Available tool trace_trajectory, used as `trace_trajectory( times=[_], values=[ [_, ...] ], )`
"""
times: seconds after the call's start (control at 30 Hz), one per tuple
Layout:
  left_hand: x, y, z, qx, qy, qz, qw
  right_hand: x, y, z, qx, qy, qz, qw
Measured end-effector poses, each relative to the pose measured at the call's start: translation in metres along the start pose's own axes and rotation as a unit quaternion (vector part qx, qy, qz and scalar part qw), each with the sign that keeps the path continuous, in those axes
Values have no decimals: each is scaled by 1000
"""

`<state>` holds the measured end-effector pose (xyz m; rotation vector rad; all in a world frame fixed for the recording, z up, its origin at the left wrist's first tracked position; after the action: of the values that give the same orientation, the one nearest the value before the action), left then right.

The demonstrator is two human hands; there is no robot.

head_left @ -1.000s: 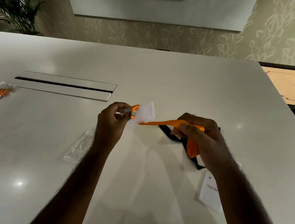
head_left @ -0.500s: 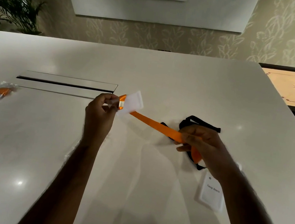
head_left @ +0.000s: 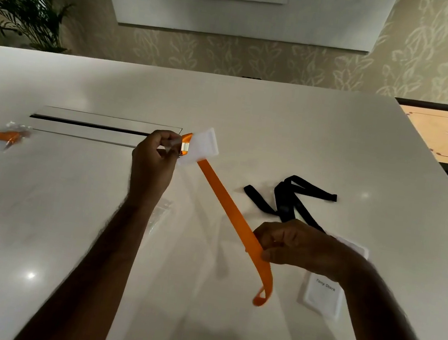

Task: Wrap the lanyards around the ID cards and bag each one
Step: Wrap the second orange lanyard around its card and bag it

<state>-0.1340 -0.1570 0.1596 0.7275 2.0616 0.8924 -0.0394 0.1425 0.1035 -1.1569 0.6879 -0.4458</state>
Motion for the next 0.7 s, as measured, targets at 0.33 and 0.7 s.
trace_trajectory(
  times=[0.33,0.7],
  values=[
    [12,-1,14,16,-40,2,999,-9,-45,9,-165,48,-149,974],
    [50,0,50,55,-140,-25,988,-33,-90,-3,-224,186,-166,942]
  ],
)
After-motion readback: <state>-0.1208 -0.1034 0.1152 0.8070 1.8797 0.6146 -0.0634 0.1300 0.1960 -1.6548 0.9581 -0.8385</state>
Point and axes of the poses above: each hand's wrist, its own z-axis away from the middle knuckle, its own x-axis out of the palm, y = z × x, the point moved 8 cm from there along -z, towards the middle knuckle
